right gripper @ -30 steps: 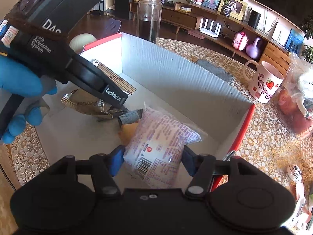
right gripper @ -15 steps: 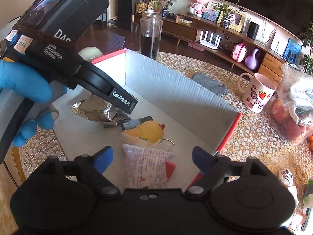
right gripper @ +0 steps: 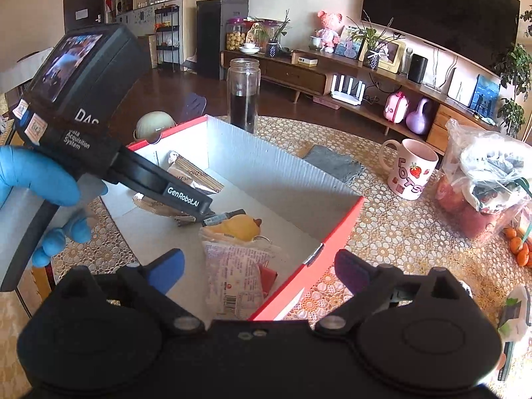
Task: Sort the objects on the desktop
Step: 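Lower and release the silver packet with the left tool while the right tool releases the white bag, then withdraw both tools from the shoebox toward the remaining table items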
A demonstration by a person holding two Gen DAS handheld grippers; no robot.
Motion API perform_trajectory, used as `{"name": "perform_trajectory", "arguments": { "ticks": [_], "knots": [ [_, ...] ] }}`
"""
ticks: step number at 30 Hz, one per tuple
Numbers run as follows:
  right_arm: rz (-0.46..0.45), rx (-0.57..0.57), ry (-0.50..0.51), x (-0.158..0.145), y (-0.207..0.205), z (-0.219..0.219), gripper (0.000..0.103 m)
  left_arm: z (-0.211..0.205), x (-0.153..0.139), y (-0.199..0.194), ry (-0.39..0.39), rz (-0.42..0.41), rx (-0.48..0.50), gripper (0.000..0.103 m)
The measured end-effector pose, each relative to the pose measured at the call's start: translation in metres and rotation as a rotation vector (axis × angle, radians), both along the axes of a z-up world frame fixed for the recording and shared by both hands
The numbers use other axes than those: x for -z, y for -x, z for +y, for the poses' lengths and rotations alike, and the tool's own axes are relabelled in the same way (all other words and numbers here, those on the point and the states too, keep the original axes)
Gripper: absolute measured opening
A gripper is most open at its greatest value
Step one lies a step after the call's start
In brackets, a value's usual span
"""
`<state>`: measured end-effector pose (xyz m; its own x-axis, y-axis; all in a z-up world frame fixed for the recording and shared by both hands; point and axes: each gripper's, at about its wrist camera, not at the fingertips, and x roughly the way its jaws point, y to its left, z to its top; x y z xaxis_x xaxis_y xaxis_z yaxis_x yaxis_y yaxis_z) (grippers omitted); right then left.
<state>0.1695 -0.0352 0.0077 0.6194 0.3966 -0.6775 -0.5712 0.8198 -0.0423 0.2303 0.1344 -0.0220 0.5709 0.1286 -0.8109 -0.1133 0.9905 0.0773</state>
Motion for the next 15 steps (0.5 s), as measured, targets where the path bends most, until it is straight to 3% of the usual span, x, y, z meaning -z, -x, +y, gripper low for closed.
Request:
{"name": "perform_trajectory", "arguments": {
  "ticks": [15],
  "knots": [
    [-0.053,0.061,-0.101,-0.026,0.028,-0.071,0.102,-0.048,-0.016,0.046,0.005,-0.077,0.048,0.081]
  ]
}}
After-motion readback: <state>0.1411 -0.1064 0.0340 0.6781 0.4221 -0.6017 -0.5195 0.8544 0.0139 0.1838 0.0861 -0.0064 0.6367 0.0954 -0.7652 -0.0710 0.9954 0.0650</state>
